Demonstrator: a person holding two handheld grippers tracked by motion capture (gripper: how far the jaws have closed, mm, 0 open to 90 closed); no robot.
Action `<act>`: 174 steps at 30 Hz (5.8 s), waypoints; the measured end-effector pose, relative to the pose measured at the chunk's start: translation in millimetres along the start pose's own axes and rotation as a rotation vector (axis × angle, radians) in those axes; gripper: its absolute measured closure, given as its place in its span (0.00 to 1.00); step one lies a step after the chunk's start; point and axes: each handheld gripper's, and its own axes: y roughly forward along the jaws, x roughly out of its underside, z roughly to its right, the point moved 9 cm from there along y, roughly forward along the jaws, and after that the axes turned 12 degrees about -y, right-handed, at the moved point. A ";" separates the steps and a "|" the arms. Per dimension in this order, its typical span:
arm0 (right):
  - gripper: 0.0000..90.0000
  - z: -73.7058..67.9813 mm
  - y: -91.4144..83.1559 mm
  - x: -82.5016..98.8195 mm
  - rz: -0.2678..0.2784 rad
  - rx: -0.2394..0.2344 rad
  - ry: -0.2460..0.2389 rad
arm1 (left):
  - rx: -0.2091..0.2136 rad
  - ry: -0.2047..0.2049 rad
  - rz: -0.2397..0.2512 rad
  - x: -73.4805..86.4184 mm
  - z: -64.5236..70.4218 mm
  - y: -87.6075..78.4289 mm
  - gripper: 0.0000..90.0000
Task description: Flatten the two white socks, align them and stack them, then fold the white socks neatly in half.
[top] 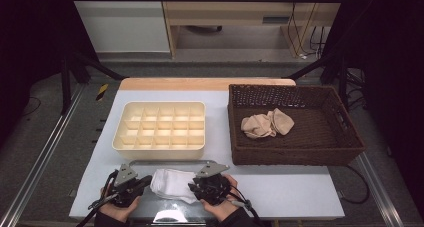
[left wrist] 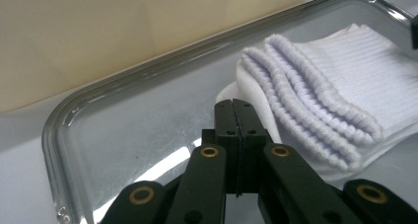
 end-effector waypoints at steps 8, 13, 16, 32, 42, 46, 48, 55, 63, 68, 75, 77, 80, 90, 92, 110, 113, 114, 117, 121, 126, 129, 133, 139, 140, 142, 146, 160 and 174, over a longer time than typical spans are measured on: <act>0.68 -2.3 1.7 23.5 -0.030 -0.009 0.054 | -0.003 0.020 -0.012 2.7 3.4 1.0 0.99; 0.85 -5.1 2.2 24.9 -0.014 -0.050 0.099 | 0.004 0.028 -0.017 3.8 6.6 2.3 0.99; 0.93 -3.5 0.7 24.5 -0.014 -0.059 0.110 | 0.017 0.037 -0.019 4.2 12.9 4.0 0.99; 0.92 42.0 -38.1 42.5 -0.064 0.061 0.103 | 0.075 0.097 -0.019 -5.8 53.9 18.5 0.99; 0.75 55.4 -54.1 33.8 0.035 0.111 0.097 | 0.079 0.083 0.082 -39.9 49.3 -5.8 0.99; 0.69 63.3 -59.1 37.9 0.042 0.130 0.089 | 0.098 0.093 0.105 -50.8 59.1 -8.4 0.98; 0.68 66.9 -61.2 39.0 0.056 0.141 0.090 | 0.109 0.101 0.112 -54.2 65.5 -6.8 0.98; 0.72 64.4 -67.4 38.3 0.089 0.109 0.105 | 0.153 0.128 0.106 -56.8 92.1 5.3 0.98; 0.77 67.7 -68.9 42.0 0.102 0.119 0.126 | 0.183 0.138 0.062 -49.4 110.6 27.9 0.98; 0.78 66.8 -65.0 43.8 0.087 0.118 0.133 | 0.194 0.136 0.033 -41.7 114.1 40.2 0.99; 0.78 64.5 -59.8 41.7 0.094 0.110 0.144 | 0.194 0.154 0.009 -31.0 117.8 48.7 0.99; 0.79 62.4 -57.8 41.3 0.095 0.111 0.152 | 0.192 0.161 -0.001 -28.0 118.4 51.1 0.99; 0.79 61.8 -56.5 42.4 0.092 0.111 0.154 | 0.185 0.169 -0.016 -24.7 117.8 52.9 0.99; 0.74 51.2 -46.5 44.6 0.076 0.066 0.190 | 0.161 0.185 -0.043 -17.6 116.8 56.0 0.99; 0.74 48.4 -42.6 46.2 0.061 0.059 0.189 | 0.155 0.187 -0.044 -16.3 116.5 56.6 0.99; 0.96 40.6 -40.7 40.3 0.058 -0.014 0.243 | 0.147 0.154 -0.053 -15.2 114.2 59.1 0.99; 0.96 38.6 -48.2 27.7 0.098 -0.037 0.237 | 0.152 0.148 -0.052 -15.9 114.9 59.2 0.99; 0.96 36.4 -49.1 23.2 0.103 -0.043 0.223 | 0.155 0.141 -0.055 -16.5 114.5 59.2 0.99; 0.96 28.8 -50.2 8.9 0.123 -0.055 0.171 | 0.153 0.140 -0.037 -20.7 113.5 54.8 0.99; 0.96 23.8 -47.3 -1.4 0.118 -0.058 0.132 | 0.149 0.144 0.029 -36.9 108.6 33.5 0.99; 0.96 23.4 -44.7 -3.3 0.103 -0.052 0.122 | 0.070 0.133 0.080 -47.1 77.5 7.1 0.99; 0.96 23.2 -45.0 -4.7 0.105 -0.049 0.114 | 0.036 0.093 0.057 -37.6 55.1 3.1 0.99; 0.96 21.3 -43.8 -8.4 0.105 -0.048 0.105 | 0.033 0.077 0.017 -19.9 45.9 9.7 0.99; 0.96 9.9 -35.3 -23.2 0.116 -0.071 0.062 | 0.033 0.074 -0.014 -12.1 46.3 19.1 0.99; 0.96 6.8 -32.7 -26.4 0.120 -0.075 0.051 | 0.031 0.073 -0.019 -11.2 46.2 19.9 0.99; 0.96 -0.6 -25.7 -32.5 0.124 -0.096 0.035 | 0.028 0.080 -0.021 -10.0 46.3 20.5 0.99; 0.96 -15.0 -9.2 -42.8 0.118 -0.135 0.005 | 0.025 0.085 -0.021 -9.7 45.4 20.5 0.99; 0.94 -32.9 26.1 -39.6 0.059 -0.172 -0.048 | 0.057 0.037 0.064 -32.1 27.5 4.0 0.99; 0.92 -39.6 32.7 -36.6 0.070 -0.174 -0.078 | 0.115 0.105 0.081 -51.7 49.1 6.2 0.77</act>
